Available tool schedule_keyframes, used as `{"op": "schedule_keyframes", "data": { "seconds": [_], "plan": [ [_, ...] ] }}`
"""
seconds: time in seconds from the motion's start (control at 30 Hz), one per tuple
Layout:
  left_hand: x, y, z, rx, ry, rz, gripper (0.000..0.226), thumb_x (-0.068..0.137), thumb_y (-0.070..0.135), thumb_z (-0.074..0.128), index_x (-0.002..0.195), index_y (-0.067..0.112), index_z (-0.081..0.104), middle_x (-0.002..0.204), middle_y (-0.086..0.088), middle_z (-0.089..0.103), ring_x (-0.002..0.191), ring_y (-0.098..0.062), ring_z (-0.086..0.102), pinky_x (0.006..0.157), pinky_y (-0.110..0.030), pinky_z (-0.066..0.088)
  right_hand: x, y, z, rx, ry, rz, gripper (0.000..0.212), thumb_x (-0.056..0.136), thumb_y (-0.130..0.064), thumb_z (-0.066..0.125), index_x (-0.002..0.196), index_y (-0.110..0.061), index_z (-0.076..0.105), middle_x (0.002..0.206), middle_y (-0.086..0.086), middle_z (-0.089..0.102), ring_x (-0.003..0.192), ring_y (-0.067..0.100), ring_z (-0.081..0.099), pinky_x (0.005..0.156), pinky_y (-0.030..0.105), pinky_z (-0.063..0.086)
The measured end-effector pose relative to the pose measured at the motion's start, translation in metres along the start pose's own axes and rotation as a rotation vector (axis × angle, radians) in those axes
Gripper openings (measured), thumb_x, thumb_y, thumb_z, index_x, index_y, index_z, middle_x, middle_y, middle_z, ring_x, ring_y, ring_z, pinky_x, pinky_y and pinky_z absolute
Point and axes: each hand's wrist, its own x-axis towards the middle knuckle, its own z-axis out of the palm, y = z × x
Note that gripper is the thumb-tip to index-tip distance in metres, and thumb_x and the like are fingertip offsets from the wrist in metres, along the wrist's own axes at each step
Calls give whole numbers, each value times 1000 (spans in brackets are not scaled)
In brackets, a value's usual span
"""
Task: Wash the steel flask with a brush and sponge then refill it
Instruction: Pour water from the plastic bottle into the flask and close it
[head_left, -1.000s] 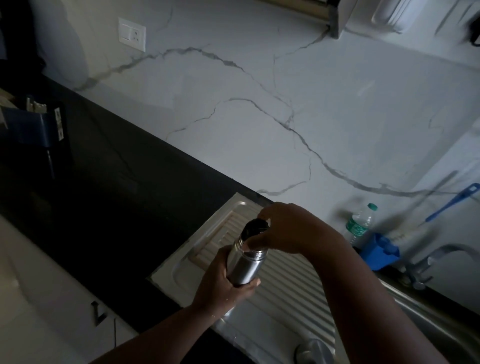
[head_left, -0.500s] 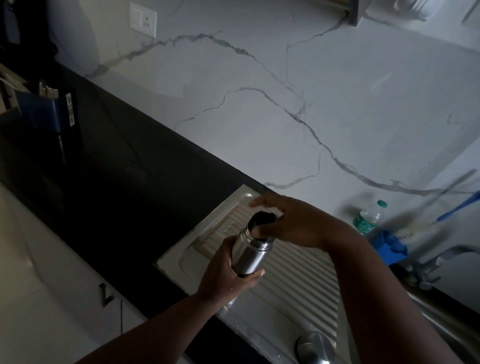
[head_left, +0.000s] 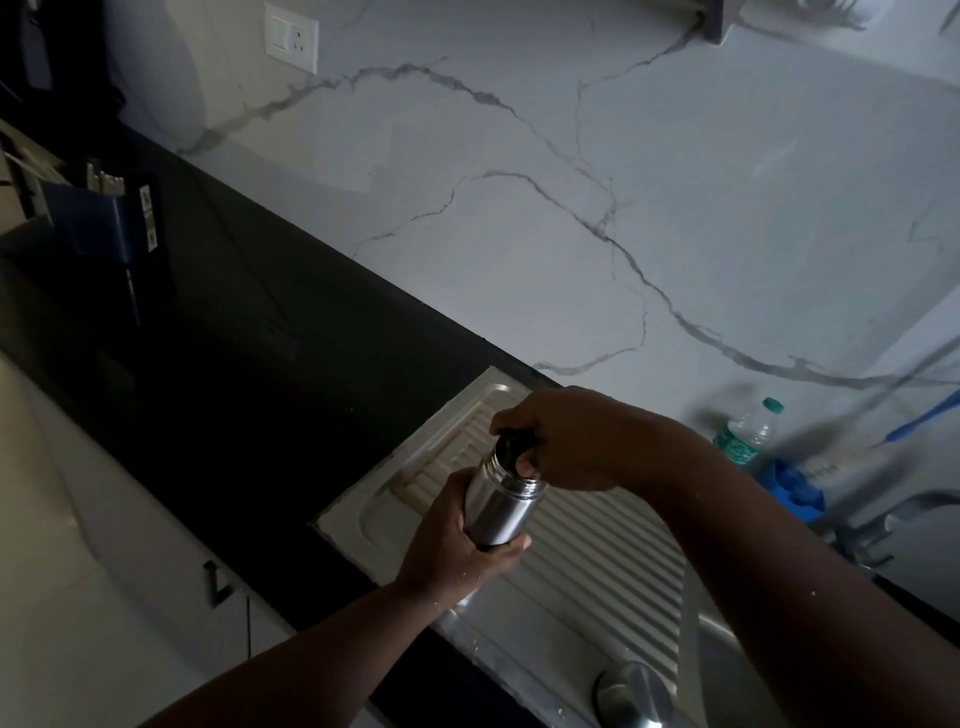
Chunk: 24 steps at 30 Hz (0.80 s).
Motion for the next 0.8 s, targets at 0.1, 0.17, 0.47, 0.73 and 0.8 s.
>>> {"op": "schedule_keyframes", "data": {
  "seconds": [0.1,0.17,0.47,0.73,0.8],
  "plan": [
    [0,1,0,-18,-2,-1,71,56,35,88,109,57,46,101,13,67,86,-8,68,68,-33,60,0,5,-2,15,-33,-55,52,90,-18,58,139,-31,46,137,-1,52,124,18,49,98,29,42],
    [0,3,0,-29,-9,-2,72,58,31,89,107,60,45,100,12,67,85,-7,68,67,-28,59,-1,9,-4,50,-52,-102,51,90,-14,59,137,-31,49,136,-3,52,124,16,49,101,30,43],
    [0,4,-2,-35,-28,-29,70,59,34,89,110,56,46,100,13,67,87,-9,69,71,-36,61,-4,26,-9,255,-28,-56,80,76,-48,73,142,-49,29,140,-10,49,119,8,51,104,29,40],
    [0,5,0,-36,-10,-29,69,56,36,88,108,55,46,98,10,68,85,-8,69,69,-35,61,8,30,9,89,43,-66,31,75,-46,70,102,-33,61,94,-13,63,88,8,59,76,26,50],
    [1,4,1,-34,-10,-26,70,56,35,88,109,54,46,98,8,68,85,-10,69,69,-36,61,5,33,7,159,38,-104,45,74,-31,75,116,-38,58,109,-14,64,101,6,58,87,26,49]
  ]
}}
